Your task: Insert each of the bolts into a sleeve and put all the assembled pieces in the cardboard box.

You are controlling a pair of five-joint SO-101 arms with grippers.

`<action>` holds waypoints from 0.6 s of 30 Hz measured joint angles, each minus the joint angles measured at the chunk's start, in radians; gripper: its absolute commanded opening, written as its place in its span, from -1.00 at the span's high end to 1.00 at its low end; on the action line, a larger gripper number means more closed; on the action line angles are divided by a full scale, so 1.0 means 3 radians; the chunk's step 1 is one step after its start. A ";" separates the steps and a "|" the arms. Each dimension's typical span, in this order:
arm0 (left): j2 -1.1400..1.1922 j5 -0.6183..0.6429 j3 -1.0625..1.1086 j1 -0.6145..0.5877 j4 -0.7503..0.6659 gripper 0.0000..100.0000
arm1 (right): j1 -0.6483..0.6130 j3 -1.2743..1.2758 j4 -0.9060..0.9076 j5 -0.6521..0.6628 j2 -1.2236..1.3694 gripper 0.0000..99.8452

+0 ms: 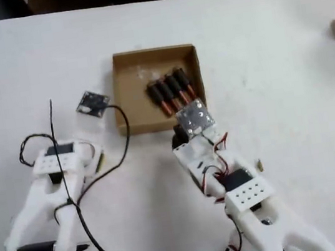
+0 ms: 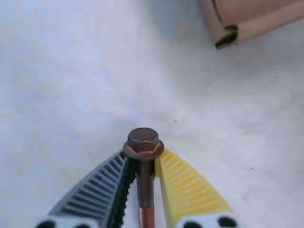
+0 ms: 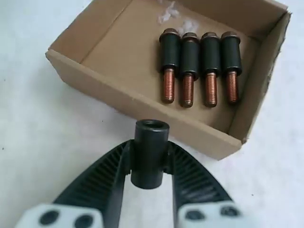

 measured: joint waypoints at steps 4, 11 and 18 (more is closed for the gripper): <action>0.0000 0.0000 0.0000 0.0000 0.0000 0.95 | 0.0000 0.0281 -0.0506 -0.0010 0.0000 0.97; 0.0000 0.0000 0.0000 0.0000 0.0000 0.95 | -0.0143 0.0808 -0.1575 -0.0015 0.0010 0.97; 0.0000 0.0000 0.0000 0.0000 0.0000 0.95 | -0.0092 0.0849 -0.2276 -0.0020 0.0026 0.97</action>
